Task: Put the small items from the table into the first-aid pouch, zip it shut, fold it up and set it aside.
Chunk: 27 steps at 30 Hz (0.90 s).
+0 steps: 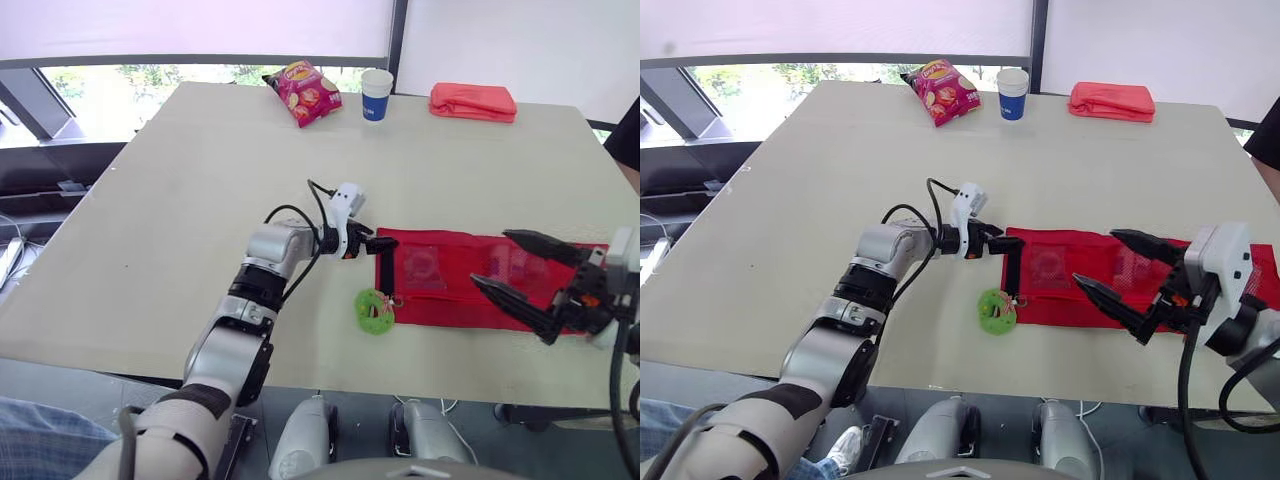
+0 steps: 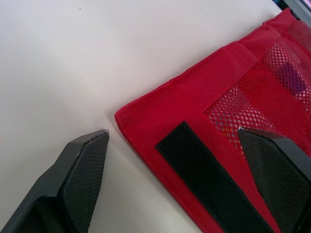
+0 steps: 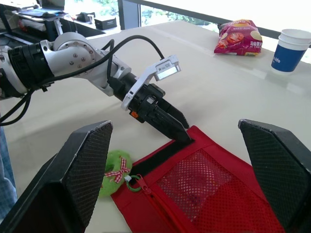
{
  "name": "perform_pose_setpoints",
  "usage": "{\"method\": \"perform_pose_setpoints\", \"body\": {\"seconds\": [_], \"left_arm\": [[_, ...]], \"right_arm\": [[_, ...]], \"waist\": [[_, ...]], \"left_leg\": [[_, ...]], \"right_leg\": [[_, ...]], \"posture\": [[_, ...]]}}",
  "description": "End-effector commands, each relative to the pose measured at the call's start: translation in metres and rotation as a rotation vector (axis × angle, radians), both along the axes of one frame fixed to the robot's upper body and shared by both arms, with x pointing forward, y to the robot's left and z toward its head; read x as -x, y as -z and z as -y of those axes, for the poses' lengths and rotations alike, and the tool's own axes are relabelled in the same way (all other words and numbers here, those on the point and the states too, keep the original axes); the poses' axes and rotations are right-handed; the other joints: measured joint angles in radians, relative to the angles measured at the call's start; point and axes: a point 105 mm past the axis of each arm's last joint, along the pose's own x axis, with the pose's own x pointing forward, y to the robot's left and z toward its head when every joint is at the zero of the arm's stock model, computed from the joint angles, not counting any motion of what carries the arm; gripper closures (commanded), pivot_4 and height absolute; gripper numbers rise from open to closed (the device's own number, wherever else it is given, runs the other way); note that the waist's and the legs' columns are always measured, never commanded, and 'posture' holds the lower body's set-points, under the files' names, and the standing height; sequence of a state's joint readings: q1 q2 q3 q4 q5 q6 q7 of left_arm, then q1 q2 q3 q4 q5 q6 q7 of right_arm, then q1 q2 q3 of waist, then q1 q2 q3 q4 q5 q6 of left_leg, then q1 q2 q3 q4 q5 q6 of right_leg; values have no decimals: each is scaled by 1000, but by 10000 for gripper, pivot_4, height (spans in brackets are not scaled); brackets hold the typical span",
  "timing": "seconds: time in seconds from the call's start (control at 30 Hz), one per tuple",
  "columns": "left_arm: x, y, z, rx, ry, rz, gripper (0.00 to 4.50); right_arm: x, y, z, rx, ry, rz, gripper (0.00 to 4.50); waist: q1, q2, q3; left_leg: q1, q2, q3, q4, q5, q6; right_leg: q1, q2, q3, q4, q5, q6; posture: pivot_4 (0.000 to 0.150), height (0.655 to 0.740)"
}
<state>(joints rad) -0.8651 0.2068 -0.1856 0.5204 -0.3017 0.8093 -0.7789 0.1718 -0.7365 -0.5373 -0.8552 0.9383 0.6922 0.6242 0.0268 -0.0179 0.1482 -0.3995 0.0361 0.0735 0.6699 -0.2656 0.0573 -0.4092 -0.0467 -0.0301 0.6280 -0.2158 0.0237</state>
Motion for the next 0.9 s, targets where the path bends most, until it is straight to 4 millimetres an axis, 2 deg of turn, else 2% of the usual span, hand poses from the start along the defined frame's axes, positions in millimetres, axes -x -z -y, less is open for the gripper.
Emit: {"method": "perform_pose_setpoints", "body": {"seconds": [0.03,0.13,0.17,0.2,0.23,0.3,0.33,0.37,0.4,0.57,0.77,0.9], "left_arm": [[20,37,14,-105,104,-80,2484],[22,54,12,-201,127,-50,11988],[23,59,12,-224,135,-42,17612],[23,62,13,-232,136,-41,17612],[24,62,15,-224,140,-45,24258],[25,62,17,-201,138,-50,32720],[25,60,19,-179,135,-48,38658],[25,59,20,-165,132,-46,40435],[25,56,21,-135,126,-54,44575],[17,29,21,30,70,-56,44575],[2,0,-8,112,-31,-45,44575],[1,-13,-18,143,-50,-44,44575]], "right_arm": [[3,-9,-4,0,-8,51,39],[4,-8,-6,1,-13,51,0],[5,-8,-8,1,-18,50,0],[6,-8,-9,2,-24,49,0],[7,-7,-11,3,-30,46,0],[9,-4,-12,16,-33,39,0],[10,-1,-12,27,-30,32,0],[10,0,-12,35,-29,28,0],[11,3,-11,46,-26,21,0],[12,14,-10,112,-26,-7,0],[15,18,-22,97,-89,-11,0],[15,18,-25,89,-111,-8,0]], "waist": [[3,0,0],[10,0,-1],[12,0,-1],[16,0,-4],[16,0,-5],[16,0,-7],[16,0,-7],[17,0,-8],[17,-1,-9],[14,-1,-9],[6,-2,-7],[-12,-4,-5]], "left_leg": [[0,0,0,0,0,0],[0,0,0,0,0,0],[0,0,0,0,0,1],[0,0,0,0,-1,1],[-1,-1,0,0,-1,1],[-1,-1,0,0,-1,2],[-1,-1,0,0,-1,2],[-1,-1,0,0,-1,2],[-1,-1,0,0,-1,2],[-2,-1,-1,0,-2,3],[-2,0,-1,0,-2,3],[-3,1,-1,0,-1,2]], "right_leg": [[0,0,0,0,0,0],[0,0,0,0,0,0],[0,0,0,0,0,0],[0,0,0,-1,0,0],[0,-1,0,-1,0,-1],[0,-1,0,-1,0,0],[0,-2,0,-1,0,0],[0,-2,0,-1,0,0],[0,-2,-1,-1,0,0],[0,-2,-1,-2,0,0],[-1,0,-2,-1,0,0],[-2,1,-1,-1,0,0]], "posture": [[1500,7400],[1500,7400],[1500,7400],[1500,7400],[1500,7400],[1500,7400],[1500,7400],[1500,7400],[1500,7400],[1500,7400],[1500,7400],[1500,7400]]}}
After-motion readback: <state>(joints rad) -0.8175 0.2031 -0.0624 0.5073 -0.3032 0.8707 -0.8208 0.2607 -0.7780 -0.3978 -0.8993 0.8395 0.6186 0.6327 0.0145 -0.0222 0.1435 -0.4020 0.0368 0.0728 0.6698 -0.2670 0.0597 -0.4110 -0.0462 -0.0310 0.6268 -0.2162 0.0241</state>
